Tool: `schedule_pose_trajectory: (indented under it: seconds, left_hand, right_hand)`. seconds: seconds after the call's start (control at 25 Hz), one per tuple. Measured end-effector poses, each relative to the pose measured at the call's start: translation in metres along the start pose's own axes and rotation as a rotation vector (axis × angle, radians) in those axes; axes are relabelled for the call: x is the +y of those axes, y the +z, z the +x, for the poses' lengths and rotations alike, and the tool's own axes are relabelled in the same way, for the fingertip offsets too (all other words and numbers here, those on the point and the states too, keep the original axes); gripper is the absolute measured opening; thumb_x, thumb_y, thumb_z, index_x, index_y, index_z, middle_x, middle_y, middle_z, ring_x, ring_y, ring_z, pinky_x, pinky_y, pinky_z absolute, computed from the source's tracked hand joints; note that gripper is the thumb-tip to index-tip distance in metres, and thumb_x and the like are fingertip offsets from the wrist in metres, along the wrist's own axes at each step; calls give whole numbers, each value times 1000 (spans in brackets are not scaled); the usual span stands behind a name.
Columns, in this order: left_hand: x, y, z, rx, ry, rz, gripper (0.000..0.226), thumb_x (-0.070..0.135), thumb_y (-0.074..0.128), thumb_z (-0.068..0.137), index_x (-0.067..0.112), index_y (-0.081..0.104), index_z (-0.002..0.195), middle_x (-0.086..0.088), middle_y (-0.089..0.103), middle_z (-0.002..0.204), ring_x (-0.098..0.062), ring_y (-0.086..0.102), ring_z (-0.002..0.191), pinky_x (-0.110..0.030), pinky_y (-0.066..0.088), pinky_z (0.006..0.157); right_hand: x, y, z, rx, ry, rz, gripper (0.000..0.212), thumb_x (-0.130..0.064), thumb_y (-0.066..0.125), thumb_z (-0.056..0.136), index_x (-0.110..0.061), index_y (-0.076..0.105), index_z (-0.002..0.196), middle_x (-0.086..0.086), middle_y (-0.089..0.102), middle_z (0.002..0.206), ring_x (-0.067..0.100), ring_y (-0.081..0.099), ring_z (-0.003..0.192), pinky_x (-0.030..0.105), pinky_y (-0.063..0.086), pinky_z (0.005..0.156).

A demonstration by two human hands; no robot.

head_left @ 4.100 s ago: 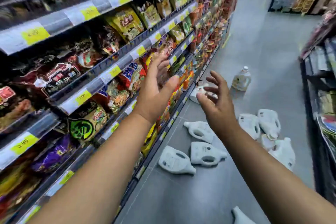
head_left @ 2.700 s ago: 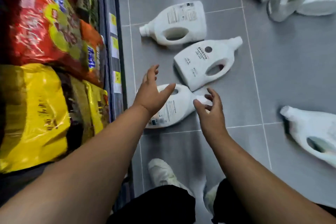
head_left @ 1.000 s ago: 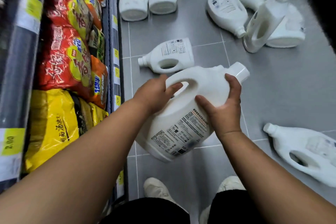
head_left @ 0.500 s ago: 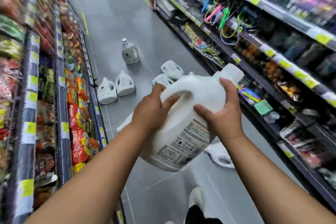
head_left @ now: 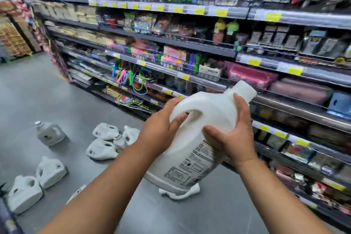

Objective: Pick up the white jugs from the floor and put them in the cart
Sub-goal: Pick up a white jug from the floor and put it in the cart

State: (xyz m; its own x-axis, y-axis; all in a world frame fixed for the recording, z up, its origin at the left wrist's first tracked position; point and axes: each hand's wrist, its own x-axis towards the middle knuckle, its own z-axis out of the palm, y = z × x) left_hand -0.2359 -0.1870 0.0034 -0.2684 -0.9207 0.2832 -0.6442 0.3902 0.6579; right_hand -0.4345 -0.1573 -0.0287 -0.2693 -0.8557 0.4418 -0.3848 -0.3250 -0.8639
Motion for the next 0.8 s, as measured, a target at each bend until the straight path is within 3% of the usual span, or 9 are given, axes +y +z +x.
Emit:
schedule_pose_trajectory:
  seconds: [0.2,0.28,0.52,0.64,0.8]
  left_hand:
    - [135,127,43,-198,199,-74,38,54,43,95,50,36,132,6,68,106,-23,64,95,-39,50,79]
    - [150,148,51,-195,219,-114,35,55,43,93,51,37,128,7,69,105,-22,65,92,-42,52,80]
    - [330,307,61,-434,393,-264,30,43,47,97,51,40,125,19,64,99,-13,61,89,-31,49,75]
    - [408,374,54,-596,511,-298,29,46,48,97,60,37,119,24,61,95,-7,60,85,-29,47,72]
    - [492,456,32,-774,664,-382,27,49,49,95,57,40,119,24,60,104,-10,60,95,-29,43,77]
  right_hand:
    - [34,-182,1,256,59,-127,90,-60,78,41,-77,27,114,-5,41,134,22,46,123,48,42,105]
    - [37,-207,4,247,83,-148,90,-61,77,40,-77,28,114,-4,42,132,20,47,119,44,43,103]
    - [64,-429,-31,549,149,-320,90,-63,77,38,-78,28,112,-3,43,130,15,47,115,34,41,102]
    - [69,-513,-66,718,199,-390,92,-63,77,39,-78,28,114,0,45,133,17,48,118,34,41,104]
    - [66,-594,-122,912,333,-469,90,-62,75,37,-81,25,109,-3,44,131,13,45,115,22,36,94]
